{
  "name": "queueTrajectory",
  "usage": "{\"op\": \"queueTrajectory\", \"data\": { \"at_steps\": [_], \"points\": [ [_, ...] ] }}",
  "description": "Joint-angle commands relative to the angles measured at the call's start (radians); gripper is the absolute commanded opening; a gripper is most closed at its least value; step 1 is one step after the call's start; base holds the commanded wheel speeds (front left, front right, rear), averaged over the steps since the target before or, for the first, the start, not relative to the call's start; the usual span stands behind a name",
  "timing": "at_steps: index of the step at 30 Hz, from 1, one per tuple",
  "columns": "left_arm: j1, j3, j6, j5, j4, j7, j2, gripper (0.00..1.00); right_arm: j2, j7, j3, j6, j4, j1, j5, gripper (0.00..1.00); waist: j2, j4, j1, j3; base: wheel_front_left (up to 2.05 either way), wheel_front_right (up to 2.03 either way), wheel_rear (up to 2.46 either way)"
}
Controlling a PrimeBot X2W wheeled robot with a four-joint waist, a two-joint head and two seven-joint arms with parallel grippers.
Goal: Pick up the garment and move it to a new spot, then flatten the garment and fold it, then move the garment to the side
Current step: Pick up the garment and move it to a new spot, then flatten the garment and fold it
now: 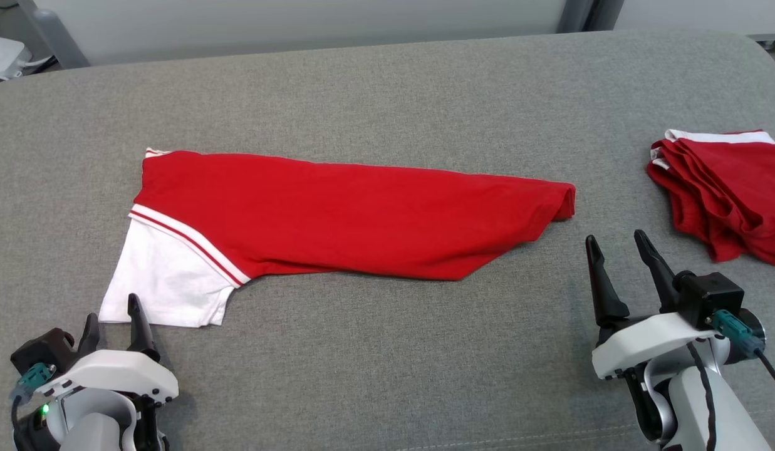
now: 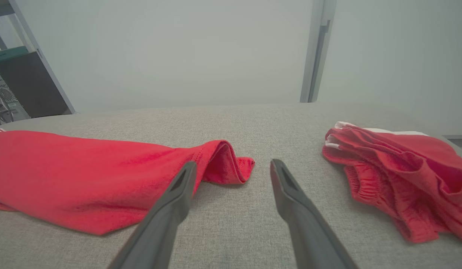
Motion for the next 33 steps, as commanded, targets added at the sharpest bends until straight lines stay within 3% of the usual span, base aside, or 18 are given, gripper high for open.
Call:
{"op": "queueTrajectory", "data": {
  "at_steps": [1, 8, 9, 11, 12, 15, 22, 23, 24, 25, 33],
  "points": [
    [-0.046, 0.037, -0.006, -0.002, 0.0, -0.01, 0.02, 1.0, -0.003, -0.012, 0.024, 0.004, -0.031, -0.031, -0.011, 1.0, 0.0, 0.002, 0.0, 0.014, 0.0, 0.0, 0.0],
    [-0.085, 0.075, -0.018, -0.005, 0.049, -0.01, 0.022, 1.0, -0.002, -0.012, 0.035, 0.004, -0.036, -0.056, -0.011, 1.0, 0.0, -0.003, 0.0, 0.046, 0.0, 0.0, 0.0],
    [-0.089, 0.081, -0.021, -0.005, 0.054, -0.01, 0.022, 0.6, -0.002, -0.012, 0.035, 0.004, -0.037, -0.058, -0.011, 1.0, 0.0, -0.003, 0.0, 0.048, 0.0, 0.0, 0.0],
    [-0.094, 0.093, -0.023, 0.003, 0.045, -0.01, 0.024, 0.15, -0.003, -0.012, 0.035, 0.004, -0.039, -0.059, -0.011, 1.0, 0.0, -0.005, 0.0, 0.053, 0.0, 0.0, 0.0],
    [-0.094, 0.099, -0.022, 0.011, 0.031, -0.01, 0.025, 0.0, -0.004, -0.012, 0.033, 0.004, -0.039, -0.058, -0.011, 1.0, 0.0, -0.005, 0.0, 0.055, 0.0, 0.0, 0.0],
    [-0.066, 0.131, -0.016, 0.055, -0.077, -0.01, 0.008, 0.0, -0.008, -0.012, 0.02, 0.004, -0.035, -0.056, -0.01, 1.0, 0.0, -0.001, 0.0, 0.053, 0.0, 0.0, 0.0],
    [-0.05, 0.128, -0.029, 0.091, -0.059, -0.01, -0.008, 0.0, -0.005, -0.012, 0.015, 0.004, -0.029, -0.058, -0.007, 1.0, 0.0, 0.007, 0.0, 0.046, 0.0, 0.0, 0.0],
    [-0.049, 0.125, -0.032, 0.096, -0.046, -0.01, -0.008, 0.13, -0.005, -0.012, 0.016, 0.004, -0.028, -0.057, -0.006, 1.0, 0.0, 0.008, 0.0, 0.046, 0.0, 0.0, 0.0],
    [-0.049, 0.12, -0.037, 0.102, -0.031, -0.01, -0.009, 0.49, -0.004, -0.012, 0.017, 0.004, -0.027, -0.056, -0.006, 1.0, 0.0, 0.008, 0.0, 0.046, 0.0, 0.0, 0.0],
    [-0.05, 0.117, -0.039, 0.107, -0.022, -0.01, -0.009, 0.98, -0.004, -0.012, 0.018, 0.004, -0.027, -0.055, -0.005, 1.0, 0.0, 0.008, 0.0, 0.046, 0.0, 0.0, 0.0],
    [-0.068, 0.132, -0.035, 0.125, 0.041, -0.01, 0.0, 1.0, -0.003, -0.012, 0.022, 0.004, -0.027, -0.054, -0.006, 1.0, 0.0, -0.004, 0.0, 0.055, 0.0, 0.0, 0.0]
  ]
}}
